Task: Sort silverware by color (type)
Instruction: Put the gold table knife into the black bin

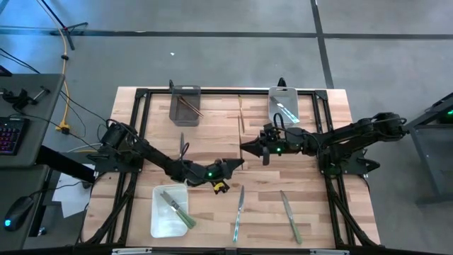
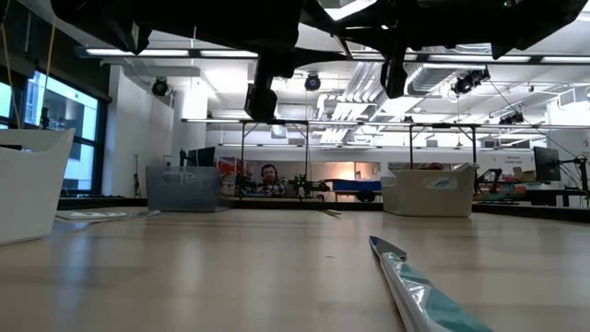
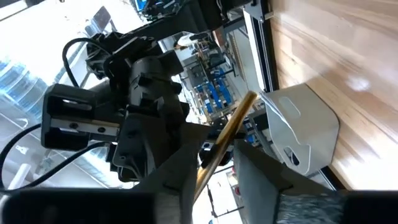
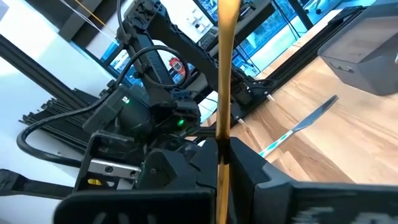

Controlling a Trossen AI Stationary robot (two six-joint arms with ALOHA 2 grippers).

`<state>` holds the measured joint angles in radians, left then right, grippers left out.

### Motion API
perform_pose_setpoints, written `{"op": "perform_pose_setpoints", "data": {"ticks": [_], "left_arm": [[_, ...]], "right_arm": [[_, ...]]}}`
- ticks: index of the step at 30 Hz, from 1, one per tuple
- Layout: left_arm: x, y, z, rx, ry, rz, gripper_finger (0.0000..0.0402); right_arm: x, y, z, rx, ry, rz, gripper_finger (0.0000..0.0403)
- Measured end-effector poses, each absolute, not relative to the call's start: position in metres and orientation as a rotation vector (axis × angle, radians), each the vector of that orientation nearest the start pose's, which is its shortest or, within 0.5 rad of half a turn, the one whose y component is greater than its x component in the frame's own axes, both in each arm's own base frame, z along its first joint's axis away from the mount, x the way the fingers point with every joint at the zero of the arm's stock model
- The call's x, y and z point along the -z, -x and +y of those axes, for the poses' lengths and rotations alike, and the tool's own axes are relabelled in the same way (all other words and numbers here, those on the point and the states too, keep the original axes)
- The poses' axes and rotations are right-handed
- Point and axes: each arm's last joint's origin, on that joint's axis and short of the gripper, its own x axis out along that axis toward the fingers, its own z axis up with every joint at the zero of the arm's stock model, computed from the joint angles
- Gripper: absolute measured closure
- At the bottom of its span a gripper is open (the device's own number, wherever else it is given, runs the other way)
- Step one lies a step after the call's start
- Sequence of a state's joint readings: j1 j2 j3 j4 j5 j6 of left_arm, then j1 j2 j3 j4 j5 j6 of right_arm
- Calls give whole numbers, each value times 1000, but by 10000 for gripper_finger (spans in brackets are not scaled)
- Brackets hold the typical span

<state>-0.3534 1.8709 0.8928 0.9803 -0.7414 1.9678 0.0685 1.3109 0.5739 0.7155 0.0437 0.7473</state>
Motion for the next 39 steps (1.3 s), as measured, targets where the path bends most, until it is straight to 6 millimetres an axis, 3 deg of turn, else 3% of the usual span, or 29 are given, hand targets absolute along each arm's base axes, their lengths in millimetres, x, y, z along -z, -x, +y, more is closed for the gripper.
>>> {"op": "perform_pose_setpoints", "data": {"ticks": [6, 14, 26, 31, 39], "left_arm": [[-184, -357, -112, -241, -1957, 404, 387], [-184, -355, -116, -261, -1906, 411, 396], [-182, -348, -108, -364, -1795, 516, 399], [-186, -329, -88, -433, -1602, 502, 399], [-201, -271, -42, -590, -1190, 418, 399]], "right_arm": [[-234, -270, 17, 2, -745, 48, 403], [-230, -270, 15, 32, -689, 80, 379], [-239, -255, 1, 92, -639, 131, 268], [-251, -240, 1, 102, -603, 136, 262], [-267, -223, 1, 138, -557, 89, 261]]}}
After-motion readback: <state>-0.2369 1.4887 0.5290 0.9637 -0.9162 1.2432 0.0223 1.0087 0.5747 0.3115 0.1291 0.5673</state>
